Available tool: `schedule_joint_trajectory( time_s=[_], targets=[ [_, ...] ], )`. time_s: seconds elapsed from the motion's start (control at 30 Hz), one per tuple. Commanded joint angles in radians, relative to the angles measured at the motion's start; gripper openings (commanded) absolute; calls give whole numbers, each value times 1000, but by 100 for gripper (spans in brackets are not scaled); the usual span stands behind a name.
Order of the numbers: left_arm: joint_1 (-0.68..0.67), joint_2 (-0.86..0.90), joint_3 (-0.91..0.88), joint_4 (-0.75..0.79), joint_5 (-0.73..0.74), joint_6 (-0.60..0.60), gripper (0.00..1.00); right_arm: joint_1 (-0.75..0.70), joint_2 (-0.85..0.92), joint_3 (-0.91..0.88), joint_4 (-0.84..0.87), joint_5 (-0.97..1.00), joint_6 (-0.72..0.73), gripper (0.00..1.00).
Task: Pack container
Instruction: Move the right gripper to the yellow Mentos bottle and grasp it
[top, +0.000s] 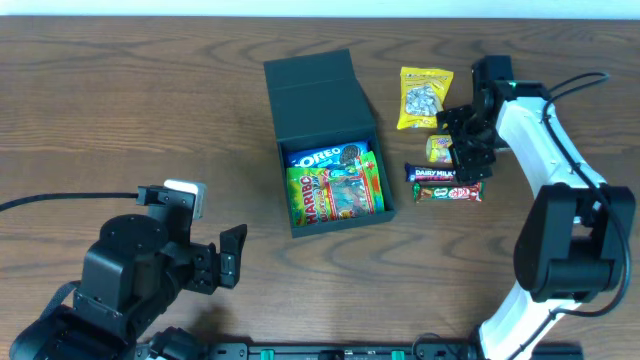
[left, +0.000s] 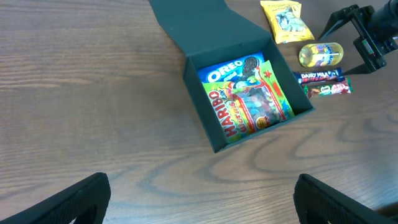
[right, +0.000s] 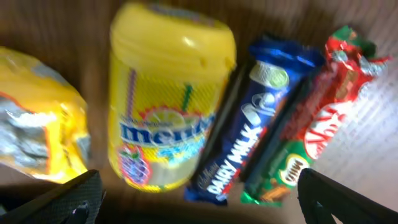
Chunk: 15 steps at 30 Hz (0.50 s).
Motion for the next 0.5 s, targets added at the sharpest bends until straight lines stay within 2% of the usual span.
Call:
schedule_joint_trajectory(
  time_s=[0.0,0.47],
  targets=[
    [2,-2,23,2,-8,1,95,-10,-4,0,39,60,56,99],
    [2,-2,23,1,-30,8,95,-57,72,1,124,25,85,95]
  ],
)
